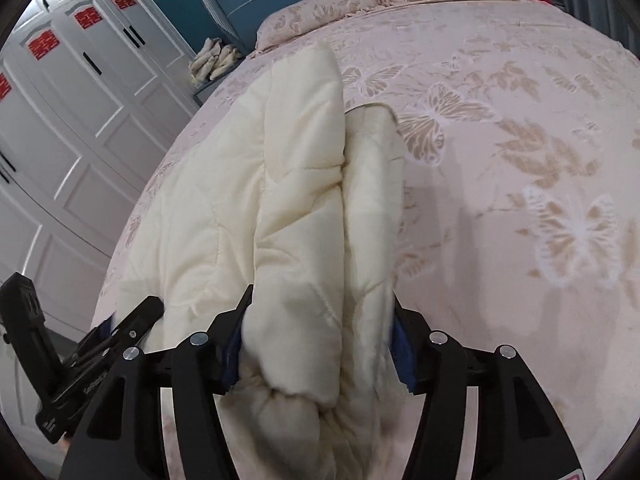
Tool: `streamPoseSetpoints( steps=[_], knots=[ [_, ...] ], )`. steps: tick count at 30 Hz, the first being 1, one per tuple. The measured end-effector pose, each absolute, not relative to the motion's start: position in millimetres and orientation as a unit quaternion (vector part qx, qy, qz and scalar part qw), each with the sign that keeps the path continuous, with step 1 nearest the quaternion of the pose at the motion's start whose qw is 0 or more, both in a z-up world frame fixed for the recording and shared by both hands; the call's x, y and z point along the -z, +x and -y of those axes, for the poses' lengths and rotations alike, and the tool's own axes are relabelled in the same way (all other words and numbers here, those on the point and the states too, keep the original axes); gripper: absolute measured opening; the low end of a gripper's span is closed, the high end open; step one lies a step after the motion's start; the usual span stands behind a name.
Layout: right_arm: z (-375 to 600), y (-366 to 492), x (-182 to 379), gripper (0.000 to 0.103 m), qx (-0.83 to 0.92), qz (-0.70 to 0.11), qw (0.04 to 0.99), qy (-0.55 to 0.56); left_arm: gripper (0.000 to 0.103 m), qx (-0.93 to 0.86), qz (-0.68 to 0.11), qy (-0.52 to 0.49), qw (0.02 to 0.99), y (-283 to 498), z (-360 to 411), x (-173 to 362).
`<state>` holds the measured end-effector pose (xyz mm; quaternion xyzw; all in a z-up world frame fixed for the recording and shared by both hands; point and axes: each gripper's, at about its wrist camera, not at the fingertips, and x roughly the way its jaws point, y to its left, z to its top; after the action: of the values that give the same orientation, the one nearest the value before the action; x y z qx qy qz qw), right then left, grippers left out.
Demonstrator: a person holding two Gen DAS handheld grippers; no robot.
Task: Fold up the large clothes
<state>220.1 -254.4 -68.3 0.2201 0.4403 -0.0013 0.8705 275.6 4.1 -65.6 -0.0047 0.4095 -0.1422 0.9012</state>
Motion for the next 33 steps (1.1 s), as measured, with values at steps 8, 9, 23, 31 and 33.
streamPoseSetpoints(
  steps=[8,9,23,31,33],
  knots=[
    [223.2,155.3,-11.2,0.030,0.031,-0.402,0.905,0.134,0.086,0.062,-0.434,0.000,0.899,236.7,-26.6,-2.9],
    [217.0,154.6,-12.3,0.022,0.025,-0.407,0.904,0.127,0.086,0.058,-0.441,-0.007,0.896,236.3,-27.7,-4.0],
    [193.1,192.8,48.9,0.000,0.057,-0.495,0.866,0.044,0.085,0.019,-0.484,0.026,0.874,242.9,8.2,23.8],
    [197.5,205.5,80.5,0.000,0.064,-0.522,0.849,0.056,0.086,0.016,-0.507,0.032,0.861,249.8,15.6,50.3],
    [199.4,206.9,88.0,0.000,0.064,-0.527,0.845,0.062,0.086,0.016,-0.510,0.034,0.859,251.0,18.4,55.1]
  ],
)
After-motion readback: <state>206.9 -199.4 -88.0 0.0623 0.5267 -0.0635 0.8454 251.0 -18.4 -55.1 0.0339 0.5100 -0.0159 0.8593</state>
